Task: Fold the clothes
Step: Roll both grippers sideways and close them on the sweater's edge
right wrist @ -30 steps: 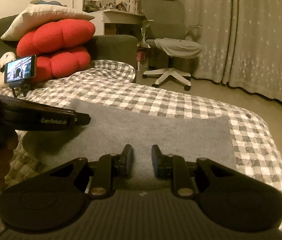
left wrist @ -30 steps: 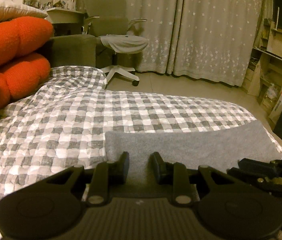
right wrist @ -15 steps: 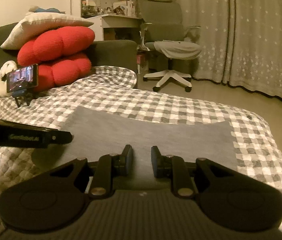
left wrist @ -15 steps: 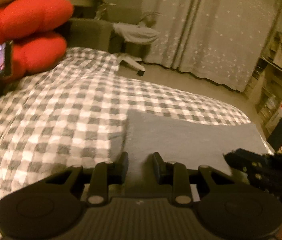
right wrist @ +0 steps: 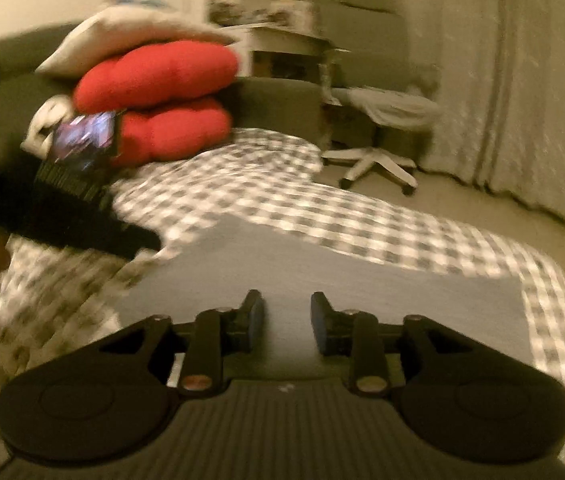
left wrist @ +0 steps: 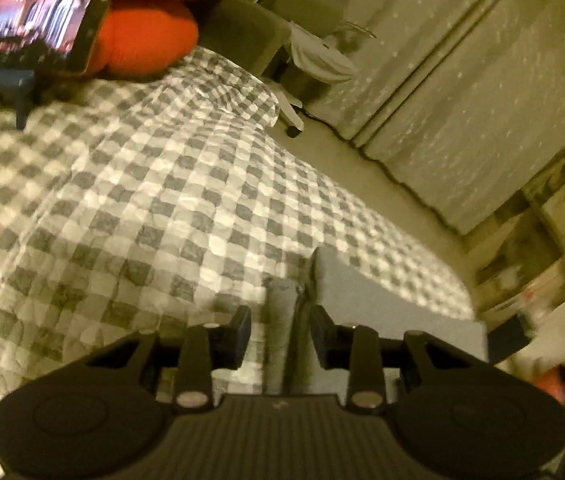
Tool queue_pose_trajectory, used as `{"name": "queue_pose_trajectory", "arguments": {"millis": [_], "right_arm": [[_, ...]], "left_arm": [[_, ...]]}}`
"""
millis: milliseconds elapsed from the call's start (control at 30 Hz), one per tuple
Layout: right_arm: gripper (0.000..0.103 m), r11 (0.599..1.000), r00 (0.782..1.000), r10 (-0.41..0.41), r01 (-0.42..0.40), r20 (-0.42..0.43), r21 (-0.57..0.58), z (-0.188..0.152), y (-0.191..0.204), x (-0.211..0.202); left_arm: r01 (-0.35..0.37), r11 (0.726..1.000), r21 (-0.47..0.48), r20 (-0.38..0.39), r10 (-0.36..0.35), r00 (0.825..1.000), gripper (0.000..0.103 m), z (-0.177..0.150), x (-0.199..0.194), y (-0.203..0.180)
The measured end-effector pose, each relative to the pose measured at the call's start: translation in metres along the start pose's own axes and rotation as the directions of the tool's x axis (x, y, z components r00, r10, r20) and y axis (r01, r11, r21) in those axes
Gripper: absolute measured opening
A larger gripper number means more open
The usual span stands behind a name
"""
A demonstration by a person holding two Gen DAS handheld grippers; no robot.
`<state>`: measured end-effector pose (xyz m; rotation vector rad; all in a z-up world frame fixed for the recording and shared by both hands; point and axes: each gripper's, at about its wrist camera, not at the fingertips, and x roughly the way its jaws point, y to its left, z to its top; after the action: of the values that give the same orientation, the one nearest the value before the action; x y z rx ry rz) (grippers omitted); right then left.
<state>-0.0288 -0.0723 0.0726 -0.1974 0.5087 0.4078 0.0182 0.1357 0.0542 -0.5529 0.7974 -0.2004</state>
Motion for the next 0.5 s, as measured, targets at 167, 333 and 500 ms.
{"name": "queue_pose_trajectory", "arguments": {"millis": [167,333,500], "right_arm": [[0.047,0.986,0.999,0.04,-0.04,-0.005,-0.162,-0.006,0.035,0.003],[0.07,0.954,0.999,0.035,-0.038,-0.016,-0.298,-0.011,0.056,0.003],[0.071,0.89,1.0,-0.004,0.002,-0.003,-0.456,-0.026,0.076,0.008]], "left_arm": [[0.023,1.0,-0.002,-0.041,-0.023,0.999,0.04,-0.001,0.003,-0.001],[0.04,0.998,-0.048,-0.087,-0.044,0.995,0.045,0.001,0.011,0.005],[0.083,0.99,-0.114,-0.111,-0.096,0.989,0.051,0.0,0.015,0.012]]}}
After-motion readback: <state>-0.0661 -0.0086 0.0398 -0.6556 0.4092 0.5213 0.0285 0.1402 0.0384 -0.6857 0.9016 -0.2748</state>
